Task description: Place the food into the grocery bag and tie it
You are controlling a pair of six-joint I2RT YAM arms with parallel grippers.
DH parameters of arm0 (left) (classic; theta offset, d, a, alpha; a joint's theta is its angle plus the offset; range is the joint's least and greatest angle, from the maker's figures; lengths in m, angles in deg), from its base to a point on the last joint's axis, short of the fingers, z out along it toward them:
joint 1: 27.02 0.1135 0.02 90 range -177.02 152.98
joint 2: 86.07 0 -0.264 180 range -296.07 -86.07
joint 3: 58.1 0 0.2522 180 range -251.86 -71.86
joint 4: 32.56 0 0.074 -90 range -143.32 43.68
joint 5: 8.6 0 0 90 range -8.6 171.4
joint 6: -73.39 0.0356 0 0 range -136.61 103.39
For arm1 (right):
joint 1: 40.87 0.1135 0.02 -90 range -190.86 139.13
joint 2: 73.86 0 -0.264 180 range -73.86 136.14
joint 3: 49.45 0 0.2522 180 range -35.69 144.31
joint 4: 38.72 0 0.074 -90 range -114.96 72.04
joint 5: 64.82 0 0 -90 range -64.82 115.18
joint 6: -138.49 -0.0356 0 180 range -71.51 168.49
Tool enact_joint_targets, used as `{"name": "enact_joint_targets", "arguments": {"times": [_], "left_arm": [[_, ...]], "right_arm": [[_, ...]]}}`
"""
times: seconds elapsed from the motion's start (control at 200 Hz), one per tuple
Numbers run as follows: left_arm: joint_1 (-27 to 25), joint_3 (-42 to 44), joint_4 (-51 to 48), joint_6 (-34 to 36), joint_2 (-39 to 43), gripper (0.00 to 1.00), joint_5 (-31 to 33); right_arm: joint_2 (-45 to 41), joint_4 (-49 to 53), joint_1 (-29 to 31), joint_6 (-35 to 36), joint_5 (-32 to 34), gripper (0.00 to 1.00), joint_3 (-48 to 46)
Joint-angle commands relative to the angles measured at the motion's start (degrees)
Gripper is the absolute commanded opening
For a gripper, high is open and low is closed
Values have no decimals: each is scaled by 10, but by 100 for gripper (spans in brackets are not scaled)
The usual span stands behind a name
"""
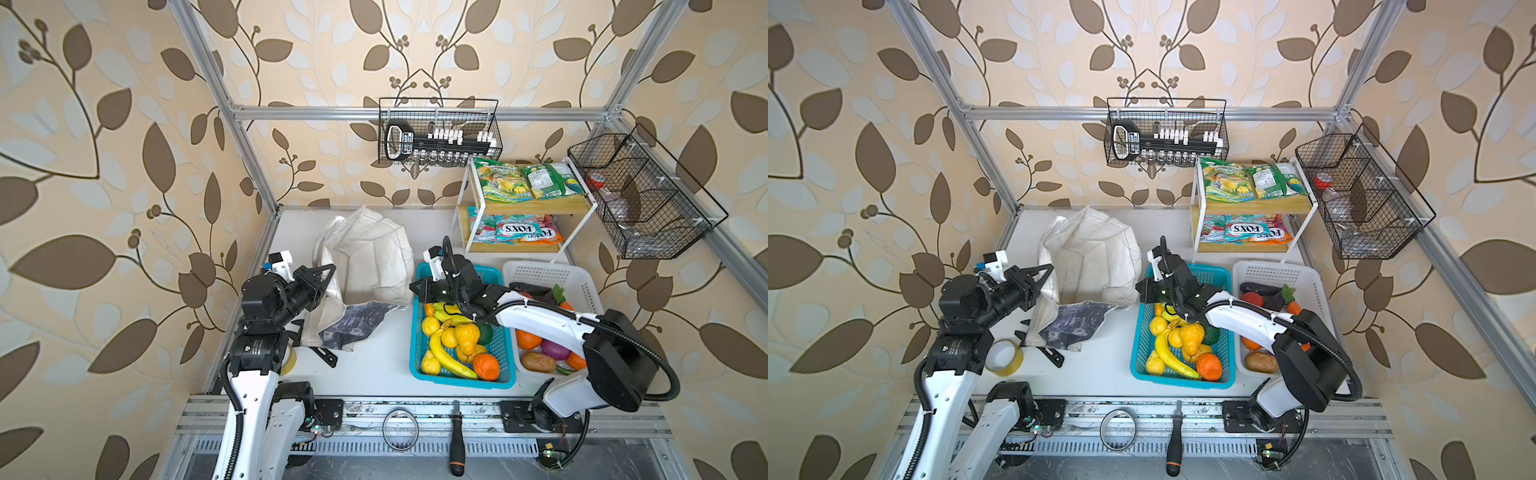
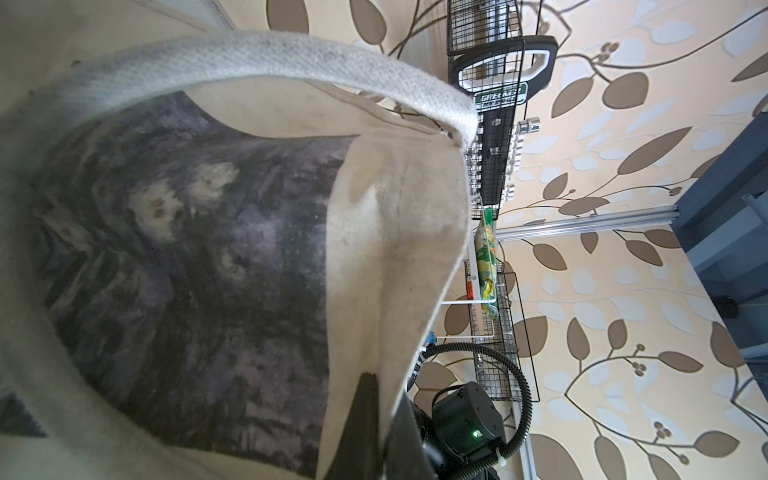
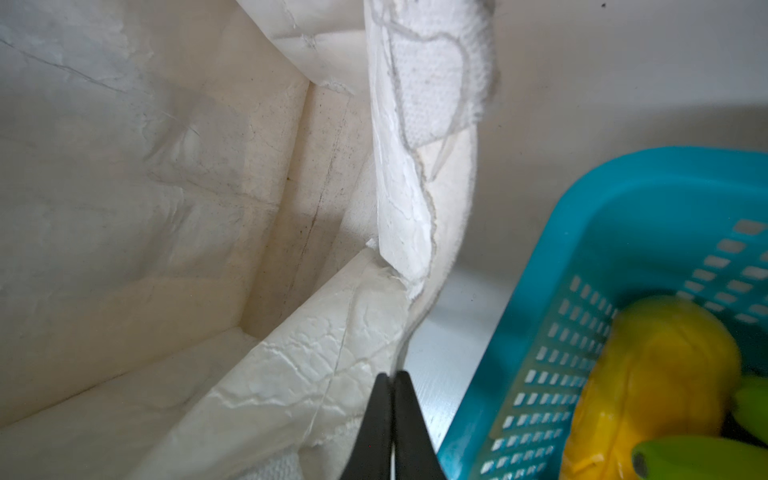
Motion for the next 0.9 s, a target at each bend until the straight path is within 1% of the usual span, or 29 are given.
{"name": "enact_joint_targets", "arguments": {"times": [0.0, 0.155, 0.295, 0.355, 0.47, 0.505, 0.555, 0.61, 0.65, 0.685, 0.77, 0.845, 0.895], "left_arm": [[1, -22, 45, -20, 19, 0, -30], [1, -38, 13, 11, 20, 0, -21], [1, -29, -11, 41, 19, 0, -13], [1, -33, -46, 83, 23, 0, 7], [1, -65, -159, 203, 22, 0, 68], [1, -77, -195, 237, 21, 0, 96], [1, -87, -228, 264, 22, 0, 134], [1, -84, -227, 275, 19, 0, 130], [1, -78, -226, 284, 12, 0, 116], [1, -78, -240, 294, 6, 0, 117], [1, -70, -263, 320, 10, 0, 134], [1, -69, -280, 342, 26, 0, 159], [1, -70, -287, 352, 30, 0, 164]], "right_arm": [[-71, 27, -14, 19, 13, 0, -3], [-149, 104, -34, 47, 33, 0, 11], [-196, 155, -46, 60, 31, 0, 18], [-207, 185, -48, 70, 34, 0, 29], [-221, 217, -56, 88, 36, 0, 31], [-220, 226, -64, 92, 33, 0, 31], [-221, 232, -76, 95, 29, 0, 27], [-222, 225, -82, 95, 25, 0, 20], [-220, 232, -76, 97, 38, 0, 24], [-216, 240, -63, 102, 56, 0, 33], [-206, 243, -37, 101, 65, 0, 47], [-192, 267, -2, 106, 95, 0, 73], [-181, 279, 13, 105, 91, 0, 86]]}}
